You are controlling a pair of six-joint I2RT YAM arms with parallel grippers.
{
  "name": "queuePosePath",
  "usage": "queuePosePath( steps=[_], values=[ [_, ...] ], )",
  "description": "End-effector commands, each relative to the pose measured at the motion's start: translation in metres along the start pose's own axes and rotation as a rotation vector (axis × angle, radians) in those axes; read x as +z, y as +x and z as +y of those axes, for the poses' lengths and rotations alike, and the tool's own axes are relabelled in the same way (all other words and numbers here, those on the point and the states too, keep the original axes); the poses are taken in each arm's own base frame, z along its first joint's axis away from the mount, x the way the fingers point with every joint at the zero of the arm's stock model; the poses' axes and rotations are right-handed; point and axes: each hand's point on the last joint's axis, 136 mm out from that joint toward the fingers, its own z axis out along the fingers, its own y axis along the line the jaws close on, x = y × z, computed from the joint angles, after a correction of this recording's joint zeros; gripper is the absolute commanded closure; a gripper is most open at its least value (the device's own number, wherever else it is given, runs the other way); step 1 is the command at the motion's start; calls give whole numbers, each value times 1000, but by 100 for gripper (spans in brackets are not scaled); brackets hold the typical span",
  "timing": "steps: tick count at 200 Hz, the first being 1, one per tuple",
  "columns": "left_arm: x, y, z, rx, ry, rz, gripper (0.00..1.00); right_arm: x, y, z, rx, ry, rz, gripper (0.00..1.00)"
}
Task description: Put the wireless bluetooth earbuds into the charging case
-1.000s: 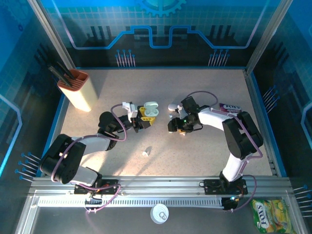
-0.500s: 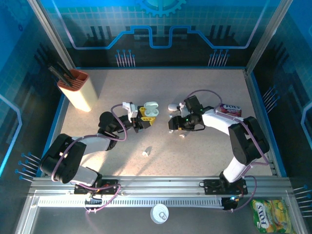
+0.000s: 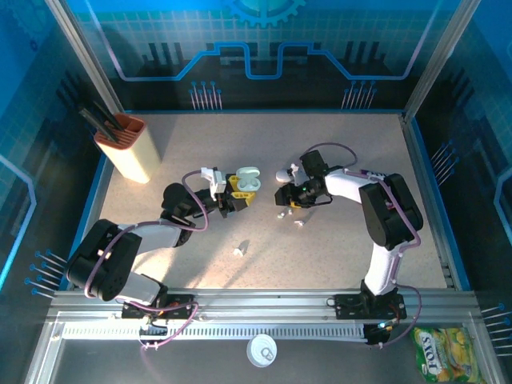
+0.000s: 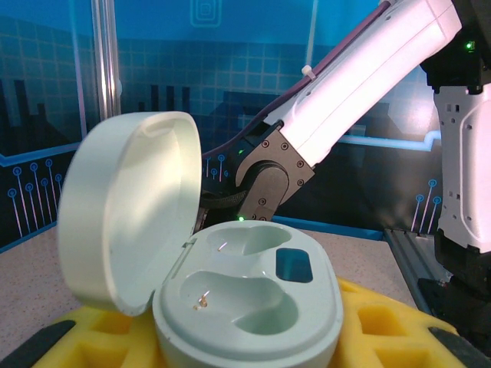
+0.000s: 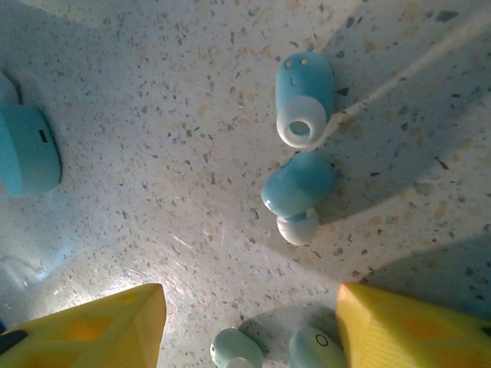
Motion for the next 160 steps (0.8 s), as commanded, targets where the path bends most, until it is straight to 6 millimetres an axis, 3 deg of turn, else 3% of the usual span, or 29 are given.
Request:
queuePosePath(
  steps=[1,38,88,160],
  values=[
    [-2,-3,-1,-1,1,-11,63,0,17,-2,3,-32,39,42],
    [-1,-4,0,-2,7,-13,63,-5,29,-7,16,-32,36,46],
    [-1,-5,0,-9,10,-15,63,-5,28,0,31,-79,19,55],
    [-2,-5,-2,-7,9,-17,63,0,33,-8,59,-64,31,64]
  ],
)
